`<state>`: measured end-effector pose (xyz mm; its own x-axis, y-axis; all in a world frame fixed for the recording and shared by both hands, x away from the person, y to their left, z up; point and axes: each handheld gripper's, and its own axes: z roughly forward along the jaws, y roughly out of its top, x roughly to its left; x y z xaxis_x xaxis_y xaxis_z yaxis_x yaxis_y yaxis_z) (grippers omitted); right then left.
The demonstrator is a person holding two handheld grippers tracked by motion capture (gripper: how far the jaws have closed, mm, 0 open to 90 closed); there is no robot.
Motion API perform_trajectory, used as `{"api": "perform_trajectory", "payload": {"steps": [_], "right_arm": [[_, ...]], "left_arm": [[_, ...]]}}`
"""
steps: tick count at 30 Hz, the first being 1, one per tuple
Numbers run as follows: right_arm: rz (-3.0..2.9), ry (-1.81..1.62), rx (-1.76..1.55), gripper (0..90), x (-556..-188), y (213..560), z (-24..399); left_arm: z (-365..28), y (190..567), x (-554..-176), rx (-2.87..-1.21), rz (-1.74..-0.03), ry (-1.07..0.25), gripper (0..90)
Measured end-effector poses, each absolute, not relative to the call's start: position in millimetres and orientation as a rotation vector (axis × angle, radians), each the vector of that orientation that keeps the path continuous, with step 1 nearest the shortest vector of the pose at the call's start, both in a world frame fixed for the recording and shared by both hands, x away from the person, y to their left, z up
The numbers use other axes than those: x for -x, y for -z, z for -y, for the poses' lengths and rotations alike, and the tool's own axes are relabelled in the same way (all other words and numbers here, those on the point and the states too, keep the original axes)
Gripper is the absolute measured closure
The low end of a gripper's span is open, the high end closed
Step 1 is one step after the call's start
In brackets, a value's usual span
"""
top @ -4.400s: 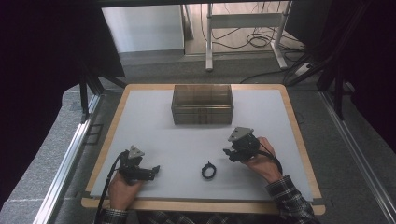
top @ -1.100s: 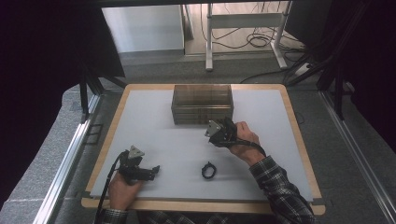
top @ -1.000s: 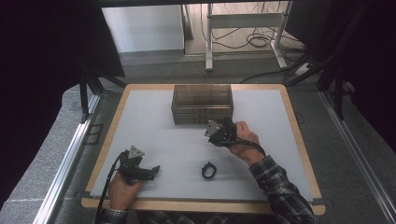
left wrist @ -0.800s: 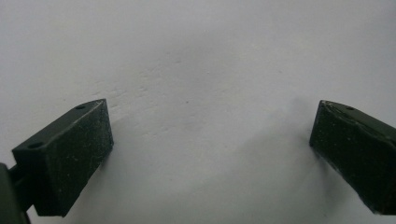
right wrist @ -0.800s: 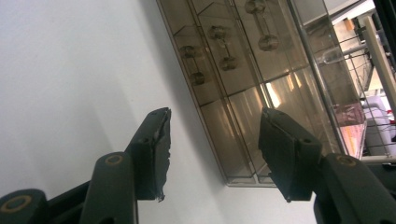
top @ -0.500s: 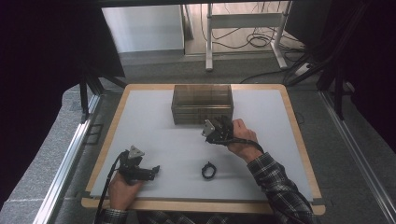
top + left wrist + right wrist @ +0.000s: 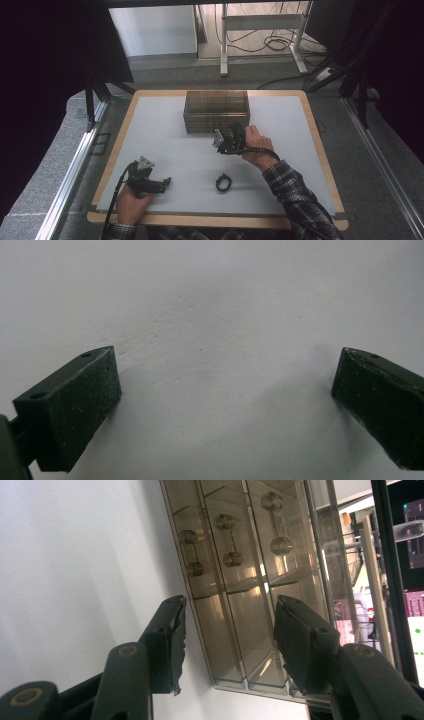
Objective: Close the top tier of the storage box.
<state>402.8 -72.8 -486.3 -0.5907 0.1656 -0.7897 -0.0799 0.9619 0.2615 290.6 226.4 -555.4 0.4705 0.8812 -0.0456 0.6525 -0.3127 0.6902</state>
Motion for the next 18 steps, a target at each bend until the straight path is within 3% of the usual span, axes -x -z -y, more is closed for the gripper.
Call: {"api": "perform_trajectory", "payload": {"steps": [18], "right_arm": [[-2.087,-0.235,0.028,51.9,-405.1,490.1,59.9]], "left_arm": [[-226.4,555.4,-290.5,-2.07,-1.268,-0.453,0.0]]}}
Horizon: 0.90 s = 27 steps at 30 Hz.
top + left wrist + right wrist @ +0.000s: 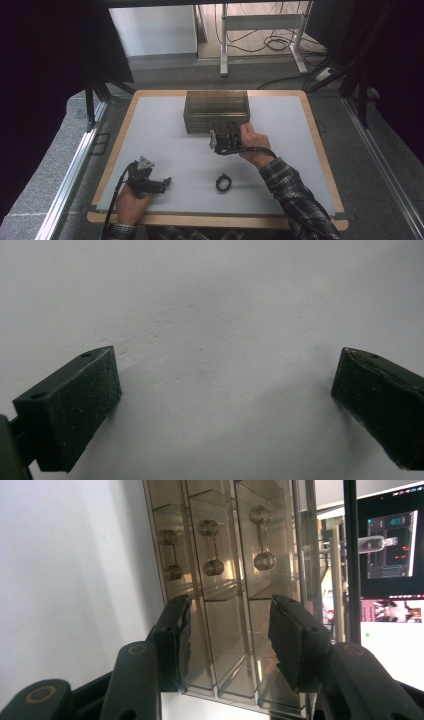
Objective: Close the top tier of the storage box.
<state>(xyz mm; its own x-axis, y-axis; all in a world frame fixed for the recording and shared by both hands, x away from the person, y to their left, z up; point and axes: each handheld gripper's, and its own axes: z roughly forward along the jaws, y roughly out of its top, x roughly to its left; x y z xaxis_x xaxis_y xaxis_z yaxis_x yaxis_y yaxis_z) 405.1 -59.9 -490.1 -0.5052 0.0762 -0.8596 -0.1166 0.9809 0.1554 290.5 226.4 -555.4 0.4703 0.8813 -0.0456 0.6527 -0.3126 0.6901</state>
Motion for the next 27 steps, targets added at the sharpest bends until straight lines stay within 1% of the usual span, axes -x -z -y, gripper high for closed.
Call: {"api": "perform_trajectory", "payload": {"steps": [15,27], "right_arm": [[-2.032,-0.15,0.096,53.4,-412.5,495.1,51.6],[-1.985,-0.109,0.126,57.7,-415.3,498.8,44.5]], "left_arm": [[-226.3,555.4,-290.4,-2.069,-1.268,-0.451,0.0],[-226.3,555.5,-290.4,-2.068,-1.268,-0.451,0.0]]}}
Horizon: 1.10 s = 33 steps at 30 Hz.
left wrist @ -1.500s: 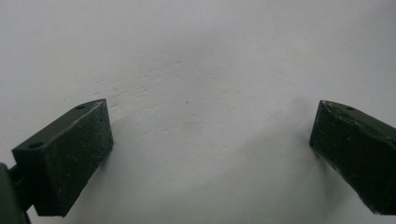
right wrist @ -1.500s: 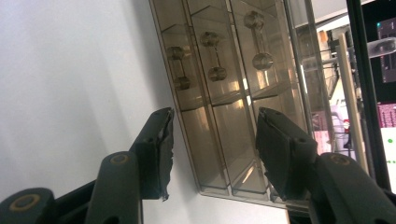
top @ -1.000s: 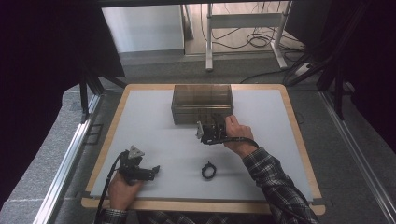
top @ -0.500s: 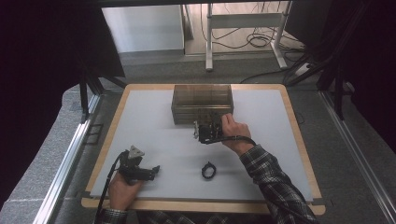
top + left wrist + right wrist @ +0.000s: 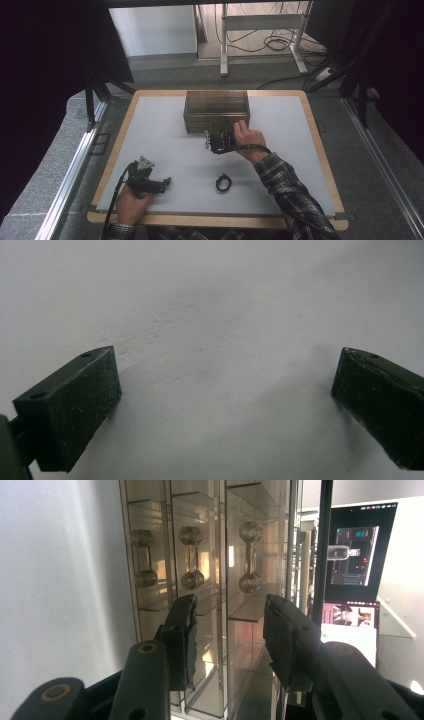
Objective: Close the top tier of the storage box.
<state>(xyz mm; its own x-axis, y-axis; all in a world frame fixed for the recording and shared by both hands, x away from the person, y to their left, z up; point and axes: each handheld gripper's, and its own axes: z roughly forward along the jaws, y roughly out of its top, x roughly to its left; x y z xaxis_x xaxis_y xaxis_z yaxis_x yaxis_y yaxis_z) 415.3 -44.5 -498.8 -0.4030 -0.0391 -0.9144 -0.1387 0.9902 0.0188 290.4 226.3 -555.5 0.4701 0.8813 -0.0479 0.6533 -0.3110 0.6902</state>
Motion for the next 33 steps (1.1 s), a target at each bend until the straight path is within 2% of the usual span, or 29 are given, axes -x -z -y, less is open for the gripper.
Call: {"api": "perform_trajectory", "payload": {"steps": [33], "right_arm": [[-1.908,-0.072,0.113,79.0,-423.8,503.3,28.8]], "left_arm": [[-226.1,555.5,-290.2,-2.066,-1.271,-0.449,0.0]]}}
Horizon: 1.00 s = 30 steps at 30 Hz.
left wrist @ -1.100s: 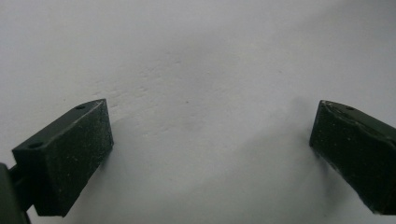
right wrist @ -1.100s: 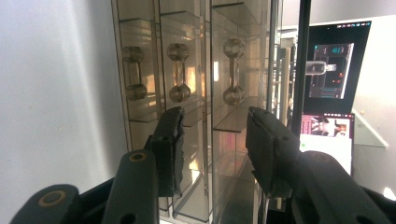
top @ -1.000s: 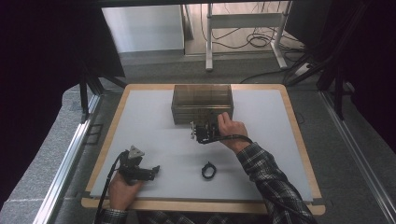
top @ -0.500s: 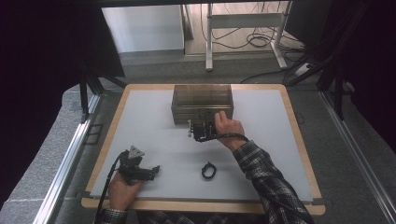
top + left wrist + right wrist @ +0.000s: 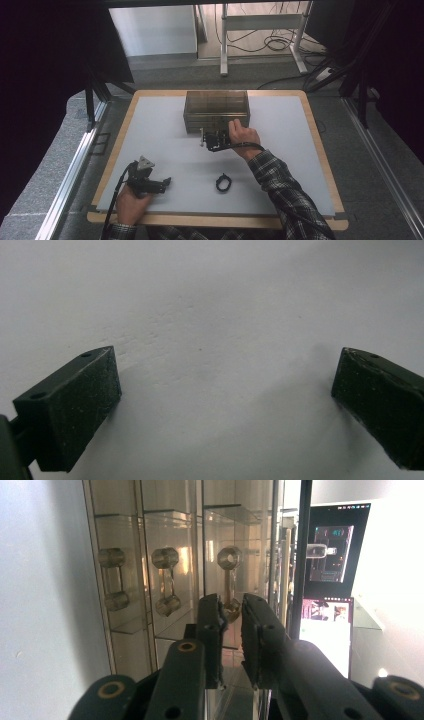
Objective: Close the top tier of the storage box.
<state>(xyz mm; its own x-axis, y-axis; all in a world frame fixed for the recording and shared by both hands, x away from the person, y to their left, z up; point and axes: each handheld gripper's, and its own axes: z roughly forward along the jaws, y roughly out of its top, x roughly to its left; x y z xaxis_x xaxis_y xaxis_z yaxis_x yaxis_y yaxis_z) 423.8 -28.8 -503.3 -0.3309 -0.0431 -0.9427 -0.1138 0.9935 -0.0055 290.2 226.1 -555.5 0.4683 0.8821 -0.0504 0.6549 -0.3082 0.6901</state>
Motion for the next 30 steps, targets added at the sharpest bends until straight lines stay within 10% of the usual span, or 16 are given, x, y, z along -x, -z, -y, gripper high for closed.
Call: {"api": "perform_trajectory", "payload": {"steps": [30], "right_arm": [[-1.91,-0.109,0.131,80.7,-414.2,501.9,34.1]], "left_arm": [[-226.2,555.4,-290.3,-2.068,-1.27,-0.452,0.0]]}}
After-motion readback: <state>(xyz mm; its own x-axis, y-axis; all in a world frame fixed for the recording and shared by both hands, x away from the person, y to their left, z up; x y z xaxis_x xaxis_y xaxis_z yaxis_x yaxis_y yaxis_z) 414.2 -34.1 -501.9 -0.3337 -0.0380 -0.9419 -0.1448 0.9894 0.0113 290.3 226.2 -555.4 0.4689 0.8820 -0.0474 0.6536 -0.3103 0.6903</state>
